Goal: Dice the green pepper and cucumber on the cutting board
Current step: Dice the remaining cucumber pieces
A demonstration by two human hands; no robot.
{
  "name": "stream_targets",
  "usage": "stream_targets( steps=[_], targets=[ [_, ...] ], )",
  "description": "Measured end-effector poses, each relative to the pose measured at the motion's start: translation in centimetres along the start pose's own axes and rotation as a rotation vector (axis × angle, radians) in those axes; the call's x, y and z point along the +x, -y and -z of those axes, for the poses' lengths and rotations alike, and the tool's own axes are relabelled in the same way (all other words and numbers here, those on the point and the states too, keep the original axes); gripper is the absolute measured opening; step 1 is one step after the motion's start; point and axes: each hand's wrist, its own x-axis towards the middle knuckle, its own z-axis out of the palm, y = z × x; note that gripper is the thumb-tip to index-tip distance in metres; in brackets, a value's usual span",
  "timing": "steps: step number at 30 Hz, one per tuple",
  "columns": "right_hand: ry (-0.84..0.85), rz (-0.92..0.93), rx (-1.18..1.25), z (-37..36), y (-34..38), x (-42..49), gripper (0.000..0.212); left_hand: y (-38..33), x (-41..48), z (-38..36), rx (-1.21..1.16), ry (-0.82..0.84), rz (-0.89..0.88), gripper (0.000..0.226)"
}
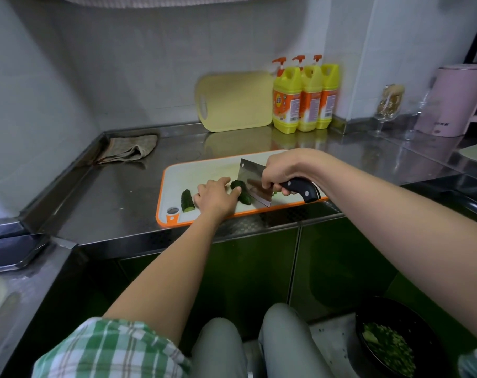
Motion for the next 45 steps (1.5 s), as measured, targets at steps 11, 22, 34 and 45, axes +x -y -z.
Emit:
stream_targets(
  steps=[11, 22, 34, 45],
  targets=[
    [-0.013, 0.016, -0.091, -0.8, -0.2, -0.5, 0.016, -0.1, -1.5, -0.2, 0.066, -0.001, -0.100, 0.040],
    [-0.115, 0.027, -0.119, -2.4, 0.3, -1.3, 0.019, 0.0, -1.5, -0.3, 0.044, 0.001, -0.106, 0.038],
    [-0.191, 0.028, 0.094, -4.6, -0.2, 0.9, 0.019, 0.2, -1.3, -0.2, 0.045, 0.009, -0.105, 0.040],
    [-0.330, 0.020, 0.156, -5.0, 0.5, 4.2, 0.022, 0.8, -1.0, -0.1, -0.016, -0.011, -0.109, 0.041]
  ],
)
